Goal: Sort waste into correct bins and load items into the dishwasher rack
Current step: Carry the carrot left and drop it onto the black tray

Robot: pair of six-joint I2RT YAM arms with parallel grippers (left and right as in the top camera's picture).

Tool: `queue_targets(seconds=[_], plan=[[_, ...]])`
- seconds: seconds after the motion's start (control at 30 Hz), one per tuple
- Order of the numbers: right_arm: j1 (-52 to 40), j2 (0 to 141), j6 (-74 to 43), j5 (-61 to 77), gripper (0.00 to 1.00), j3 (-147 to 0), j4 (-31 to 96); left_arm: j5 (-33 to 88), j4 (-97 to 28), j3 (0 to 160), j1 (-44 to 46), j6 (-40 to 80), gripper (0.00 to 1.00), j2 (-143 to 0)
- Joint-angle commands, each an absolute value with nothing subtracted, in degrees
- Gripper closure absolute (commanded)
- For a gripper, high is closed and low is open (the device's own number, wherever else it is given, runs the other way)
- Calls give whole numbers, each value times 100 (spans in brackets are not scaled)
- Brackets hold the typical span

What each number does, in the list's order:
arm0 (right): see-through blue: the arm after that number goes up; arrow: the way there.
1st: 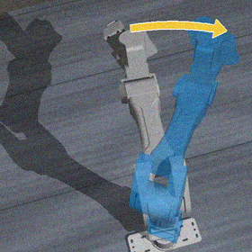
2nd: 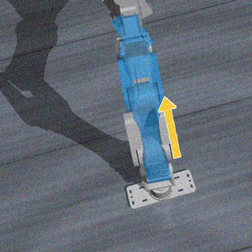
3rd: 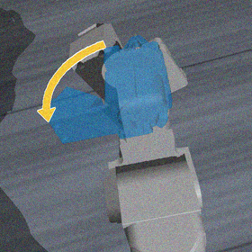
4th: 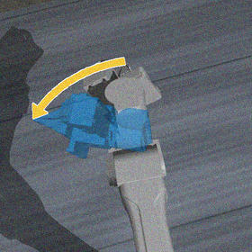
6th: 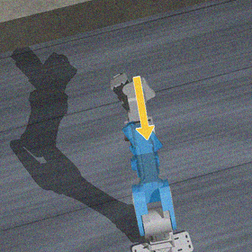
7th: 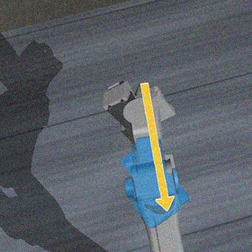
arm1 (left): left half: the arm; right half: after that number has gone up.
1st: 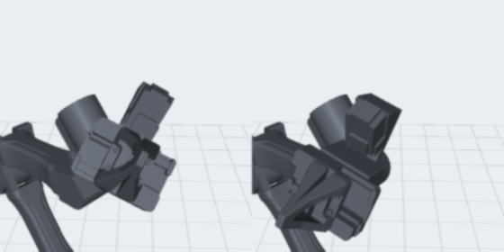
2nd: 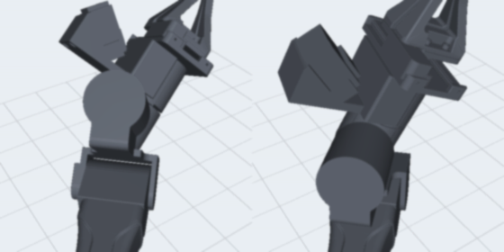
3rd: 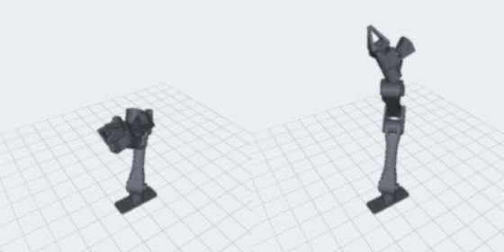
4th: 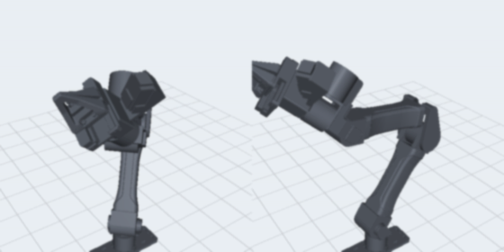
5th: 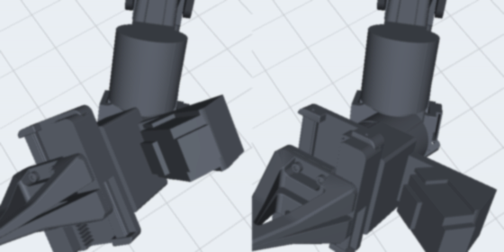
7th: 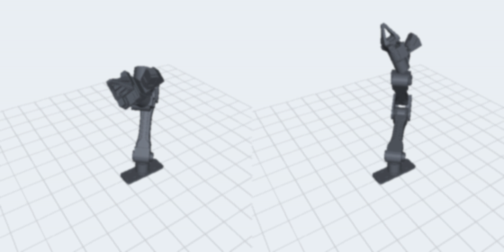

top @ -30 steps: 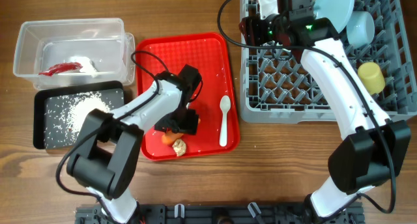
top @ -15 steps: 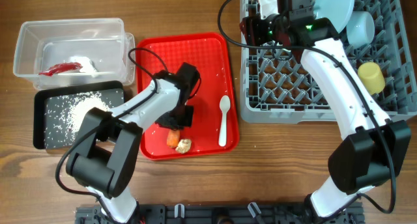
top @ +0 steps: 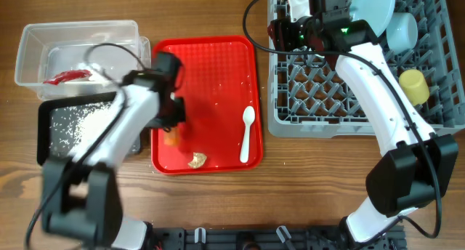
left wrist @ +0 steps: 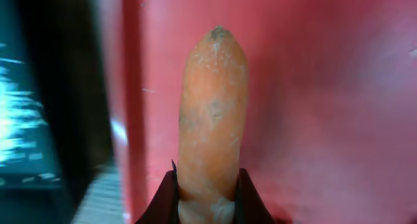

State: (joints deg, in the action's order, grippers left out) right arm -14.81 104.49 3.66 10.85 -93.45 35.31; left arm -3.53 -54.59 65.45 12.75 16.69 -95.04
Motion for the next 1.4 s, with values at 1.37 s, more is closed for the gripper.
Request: queue_targets(seconds=[1.37], plan=[[-1476, 10381, 285, 1011, 32, -9330, 3522, -497, -4178, 6479, -3590, 2298, 67, -10394]])
